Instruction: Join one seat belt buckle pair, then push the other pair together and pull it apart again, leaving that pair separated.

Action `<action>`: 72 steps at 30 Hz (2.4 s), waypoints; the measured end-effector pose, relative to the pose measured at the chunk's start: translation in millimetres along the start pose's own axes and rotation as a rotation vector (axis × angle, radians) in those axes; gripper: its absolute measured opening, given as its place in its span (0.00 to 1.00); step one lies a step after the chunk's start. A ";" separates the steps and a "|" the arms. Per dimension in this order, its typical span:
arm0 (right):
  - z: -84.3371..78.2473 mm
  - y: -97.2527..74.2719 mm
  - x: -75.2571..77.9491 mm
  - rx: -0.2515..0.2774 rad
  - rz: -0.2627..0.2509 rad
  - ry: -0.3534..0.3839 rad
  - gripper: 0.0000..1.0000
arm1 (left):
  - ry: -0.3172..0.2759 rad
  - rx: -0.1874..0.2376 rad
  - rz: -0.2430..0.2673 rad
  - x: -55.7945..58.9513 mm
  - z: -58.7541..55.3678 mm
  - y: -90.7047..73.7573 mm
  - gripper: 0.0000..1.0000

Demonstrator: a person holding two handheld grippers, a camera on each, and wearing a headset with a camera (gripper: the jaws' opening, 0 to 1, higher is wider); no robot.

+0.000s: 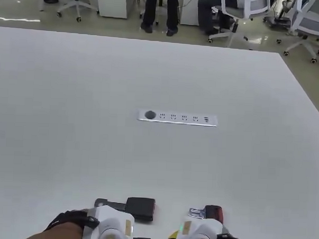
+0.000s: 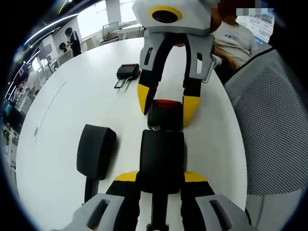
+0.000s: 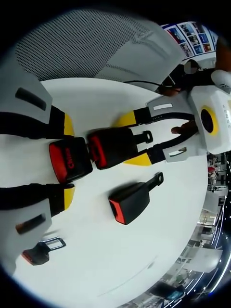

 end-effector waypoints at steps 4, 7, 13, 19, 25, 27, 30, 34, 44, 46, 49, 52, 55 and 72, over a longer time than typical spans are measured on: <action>0.4 -0.3 1.2 -0.006 -0.006 -0.001 0.33 | 0.002 -0.001 -0.002 -0.5 -1.0 1.3 0.33; -0.8 1.7 -0.6 -0.023 -0.017 0.026 0.33 | 0.011 -0.011 -0.006 -0.9 -0.8 2.2 0.33; -4.9 9.0 2.3 -0.020 -0.015 0.002 0.33 | 0.018 -0.020 -0.011 1.6 -0.8 2.2 0.33; -2.6 5.8 1.7 -0.018 -0.008 -0.008 0.33 | 0.018 -0.014 -0.012 2.4 0.2 1.8 0.33; -2.9 6.6 2.4 -0.012 0.004 -0.019 0.33 | 0.023 0.004 -0.015 2.3 0.4 1.3 0.33; -3.2 6.5 2.7 -0.006 0.006 -0.022 0.33 | 0.022 0.012 -0.014 2.1 -0.1 1.5 0.33; -5.0 7.4 4.2 0.012 0.011 -0.026 0.34 | 0.021 0.019 -0.015 1.6 -0.1 1.5 0.33; -3.9 5.3 1.3 0.026 0.014 -0.033 0.33 | 0.021 0.027 -0.014 1.7 0.0 1.2 0.33; -4.0 3.0 4.2 0.090 0.047 -0.035 0.33 | 0.020 0.063 -0.036 -0.8 -3.5 0.2 0.33; -4.4 1.8 3.9 0.103 0.056 -0.041 0.33 | 0.026 0.067 -0.041 -0.9 -3.6 -0.2 0.33; -4.3 1.9 3.8 0.114 0.059 -0.046 0.33 | 0.023 0.085 -0.040 -1.2 -4.9 -0.7 0.33; -4.3 1.8 3.5 0.125 0.061 -0.067 0.33 | 0.025 0.093 -0.050 -2.2 -6.3 -1.3 0.33; -6.4 1.5 3.9 0.143 0.069 -0.072 0.32 | 0.034 0.097 -0.060 -3.6 -7.1 -1.1 0.33; -2.4 -6.8 0.3 0.194 0.087 -0.129 0.31 | 0.038 0.145 -0.077 -6.0 -14.1 -0.5 0.32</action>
Point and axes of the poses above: the centre of the closed fingertips' face, and the gripper's own axes: y roughly forward along the fingers, x roughly to its right, z roughly out of its top, the point moved 5 cm from there along -y, roughly backward along the fingers
